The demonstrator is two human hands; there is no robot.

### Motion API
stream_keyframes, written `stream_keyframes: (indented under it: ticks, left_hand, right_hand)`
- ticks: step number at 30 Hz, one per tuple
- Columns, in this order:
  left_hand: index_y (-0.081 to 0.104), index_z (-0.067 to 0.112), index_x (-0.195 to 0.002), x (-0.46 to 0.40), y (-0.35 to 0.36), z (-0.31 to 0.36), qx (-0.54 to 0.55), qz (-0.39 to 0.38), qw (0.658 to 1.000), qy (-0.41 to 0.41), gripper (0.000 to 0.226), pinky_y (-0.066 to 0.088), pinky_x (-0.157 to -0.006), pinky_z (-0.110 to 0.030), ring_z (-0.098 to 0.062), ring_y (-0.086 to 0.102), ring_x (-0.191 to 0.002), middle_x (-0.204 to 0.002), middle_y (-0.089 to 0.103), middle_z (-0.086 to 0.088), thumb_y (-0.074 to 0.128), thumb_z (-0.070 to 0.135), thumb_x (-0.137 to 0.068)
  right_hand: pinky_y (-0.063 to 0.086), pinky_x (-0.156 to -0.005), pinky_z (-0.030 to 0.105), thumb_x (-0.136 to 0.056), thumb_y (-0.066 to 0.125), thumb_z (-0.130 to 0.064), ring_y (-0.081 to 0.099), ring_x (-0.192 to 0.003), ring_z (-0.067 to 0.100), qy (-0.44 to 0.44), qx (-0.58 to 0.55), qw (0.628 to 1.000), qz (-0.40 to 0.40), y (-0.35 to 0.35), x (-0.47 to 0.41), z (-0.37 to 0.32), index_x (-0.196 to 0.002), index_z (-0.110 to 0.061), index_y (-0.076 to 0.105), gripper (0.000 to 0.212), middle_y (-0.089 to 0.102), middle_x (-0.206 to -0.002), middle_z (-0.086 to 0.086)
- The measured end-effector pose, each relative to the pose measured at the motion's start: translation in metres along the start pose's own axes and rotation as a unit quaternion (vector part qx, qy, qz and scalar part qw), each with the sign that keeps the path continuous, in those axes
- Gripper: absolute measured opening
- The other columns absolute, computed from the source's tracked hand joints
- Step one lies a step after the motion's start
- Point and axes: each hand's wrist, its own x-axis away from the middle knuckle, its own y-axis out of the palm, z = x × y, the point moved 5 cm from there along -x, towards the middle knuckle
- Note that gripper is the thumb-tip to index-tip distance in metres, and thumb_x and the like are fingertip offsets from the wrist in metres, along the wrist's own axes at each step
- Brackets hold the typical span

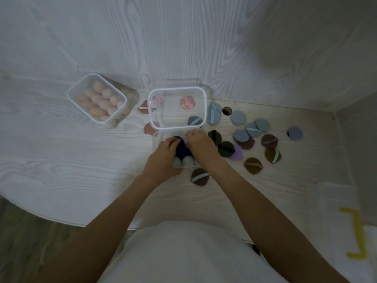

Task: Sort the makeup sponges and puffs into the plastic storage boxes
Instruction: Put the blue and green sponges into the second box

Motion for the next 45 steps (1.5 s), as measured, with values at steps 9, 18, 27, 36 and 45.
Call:
stream_keyframes:
  ticks: [9, 18, 27, 36, 45]
  left_hand:
    - [0.032, 0.009, -0.142, 0.002, 0.001, 0.002, -0.010, 0.010, 1.000, 0.011, 0.091, 0.049, -0.092, -0.040, -0.025, 0.042, -0.124, -0.144, 0.036, -0.009, 0.079, 0.030, -0.067]
    - [0.031, 0.016, -0.144, 0.005, -0.021, 0.006, -0.010, 0.028, 0.999, 0.014, 0.083, 0.042, -0.097, -0.034, -0.019, 0.038, -0.130, -0.147, 0.037, -0.002, 0.063, 0.055, -0.078]
    - [0.057, 0.027, -0.112, -0.030, -0.079, -0.052, 0.353, 0.209, 0.891, -0.194, 0.024, 0.048, -0.076, -0.020, -0.012, 0.059, -0.099, -0.112, 0.061, 0.008, 0.054, 0.036, -0.091]
    - [0.067, 0.018, -0.107, 0.009, -0.073, -0.039, 0.502, 0.106, 0.833, -0.208, 0.042, 0.041, -0.095, -0.025, -0.001, 0.060, -0.101, -0.110, 0.068, 0.005, 0.036, 0.044, -0.097]
    - [0.033, 0.026, -0.139, 0.053, -0.015, -0.047, 0.432, 0.050, 0.855, -0.284, 0.084, 0.052, -0.084, -0.036, -0.020, 0.057, -0.105, -0.118, 0.054, -0.001, 0.081, 0.021, -0.070]
  right_hand:
    - [0.036, -0.066, 0.027, -0.095, 0.046, -0.017, 0.058, -0.085, 0.024, 0.070, -0.020, 0.995, -0.065, 0.002, -0.010, 0.007, -0.089, -0.003, 0.062, 0.022, 0.064, -0.094, 0.013]
    - [0.047, -0.070, 0.029, -0.089, 0.055, -0.010, 0.060, -0.082, 0.021, 0.109, -0.167, 0.971, 0.132, -0.050, 0.008, 0.029, -0.098, -0.007, 0.068, 0.016, 0.067, -0.094, 0.009]
    - [0.032, -0.111, 0.041, -0.087, 0.056, -0.047, 0.042, -0.127, 0.017, 0.316, -0.608, 0.728, -0.013, -0.046, -0.038, 0.051, -0.143, -0.023, 0.033, 0.065, 0.047, -0.137, 0.000]
    - [0.037, -0.091, 0.027, -0.100, 0.036, -0.032, 0.049, -0.120, 0.017, 0.257, -0.586, 0.768, 0.014, -0.049, 0.031, 0.027, -0.077, -0.016, 0.056, 0.035, 0.058, -0.126, 0.002]
    - [0.030, -0.097, 0.022, -0.068, 0.081, -0.031, 0.032, -0.128, 0.017, 0.154, -0.344, 0.926, 0.007, 0.011, 0.093, 0.012, -0.138, -0.027, 0.035, 0.084, 0.024, -0.144, 0.010]
